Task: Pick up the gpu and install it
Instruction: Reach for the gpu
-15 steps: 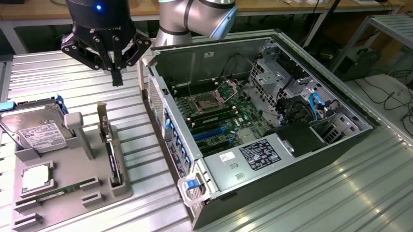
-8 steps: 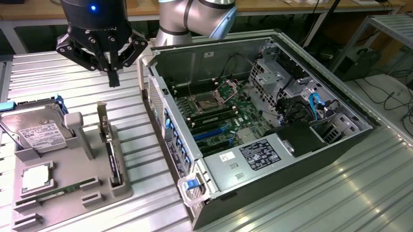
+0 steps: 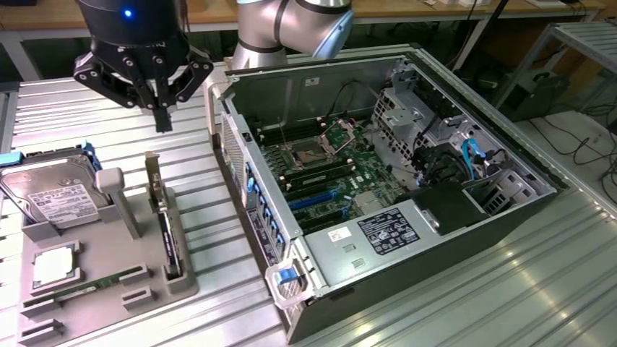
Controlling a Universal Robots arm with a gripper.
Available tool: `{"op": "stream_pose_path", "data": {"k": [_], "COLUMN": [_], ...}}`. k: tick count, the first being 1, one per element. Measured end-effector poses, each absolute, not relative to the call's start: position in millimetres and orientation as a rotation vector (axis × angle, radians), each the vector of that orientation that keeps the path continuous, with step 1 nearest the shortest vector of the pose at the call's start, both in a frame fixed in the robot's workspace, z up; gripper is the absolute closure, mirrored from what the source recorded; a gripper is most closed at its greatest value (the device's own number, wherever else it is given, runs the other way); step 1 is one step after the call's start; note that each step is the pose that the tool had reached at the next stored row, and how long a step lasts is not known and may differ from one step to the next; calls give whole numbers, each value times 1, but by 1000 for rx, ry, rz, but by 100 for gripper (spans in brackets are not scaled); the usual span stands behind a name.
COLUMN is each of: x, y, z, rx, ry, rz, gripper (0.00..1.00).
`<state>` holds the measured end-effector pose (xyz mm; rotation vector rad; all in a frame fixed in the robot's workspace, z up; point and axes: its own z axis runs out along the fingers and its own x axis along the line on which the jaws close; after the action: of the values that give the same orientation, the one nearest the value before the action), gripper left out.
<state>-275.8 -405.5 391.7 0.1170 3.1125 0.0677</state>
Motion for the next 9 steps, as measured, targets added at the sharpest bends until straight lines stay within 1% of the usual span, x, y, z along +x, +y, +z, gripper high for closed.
{"op": "stream_pose_path", "data": {"k": [9], "x": [-285], "y": [-407], "z": [391], "rx": [116], "ry": [3113], "rz": [68], "gripper": [89]}}
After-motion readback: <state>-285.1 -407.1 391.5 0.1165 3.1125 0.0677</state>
